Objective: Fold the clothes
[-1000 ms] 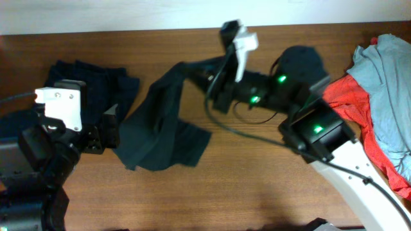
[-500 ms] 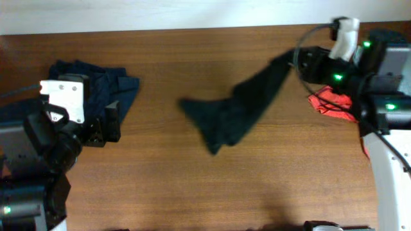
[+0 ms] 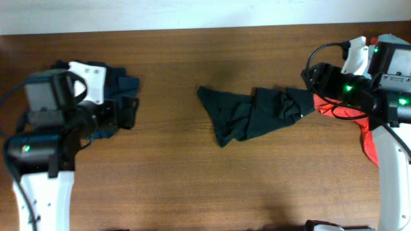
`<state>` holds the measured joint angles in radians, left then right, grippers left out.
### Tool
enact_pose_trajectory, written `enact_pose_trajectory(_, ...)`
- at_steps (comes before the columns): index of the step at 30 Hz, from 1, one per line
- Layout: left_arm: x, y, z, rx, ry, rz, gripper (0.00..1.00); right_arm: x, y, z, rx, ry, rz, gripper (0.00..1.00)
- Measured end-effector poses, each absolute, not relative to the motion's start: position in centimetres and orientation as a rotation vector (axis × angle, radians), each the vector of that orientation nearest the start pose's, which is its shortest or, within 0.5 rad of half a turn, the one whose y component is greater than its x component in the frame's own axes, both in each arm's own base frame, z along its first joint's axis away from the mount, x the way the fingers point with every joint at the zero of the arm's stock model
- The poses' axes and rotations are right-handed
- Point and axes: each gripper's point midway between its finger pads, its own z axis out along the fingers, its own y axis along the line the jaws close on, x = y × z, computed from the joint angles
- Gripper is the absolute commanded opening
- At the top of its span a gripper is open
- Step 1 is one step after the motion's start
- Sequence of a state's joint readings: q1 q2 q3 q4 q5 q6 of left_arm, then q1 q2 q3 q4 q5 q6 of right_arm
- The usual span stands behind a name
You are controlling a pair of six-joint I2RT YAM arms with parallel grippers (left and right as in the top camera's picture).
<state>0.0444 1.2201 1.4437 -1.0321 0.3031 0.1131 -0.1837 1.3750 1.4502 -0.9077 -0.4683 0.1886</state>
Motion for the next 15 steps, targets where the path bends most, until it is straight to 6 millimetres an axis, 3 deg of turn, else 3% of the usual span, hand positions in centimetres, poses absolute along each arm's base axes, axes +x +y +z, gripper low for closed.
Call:
enact_pose_trajectory(3, 32.8, -5.8, 28.6, 0.317, 2.382, -0.328, 0.98, 36.6, 2.7, 27.9, 0.155, 2.377, 0.580, 0.70)
enact_pose_trajectory(5, 33.2, -7.3, 27.4, 0.381, 2.410, -0.355, 0.91, 36.3, 4.1, 27.7, 0.102, 2.394, 0.589, 0.72)
enact_pose_trajectory(7, 33.9, -9.7, 25.6, 0.472, 2.446, -0.396, 0.89, 36.2, 4.7, 27.5, 0.077, 2.404, 0.587, 0.72)
enact_pose_trajectory(11, 35.9, -13.9, 21.7, 0.584, 2.502, -0.460, 0.84, 36.0, 4.5, 27.1, 0.083, 2.425, 0.565, 0.72)
enact_pose_trajectory(15, 38.6, -17.0, 16.9, 0.540, 2.573, -0.523, 0.84, 35.4, 4.4, 26.5, 0.096, 2.460, 0.558, 0.72)
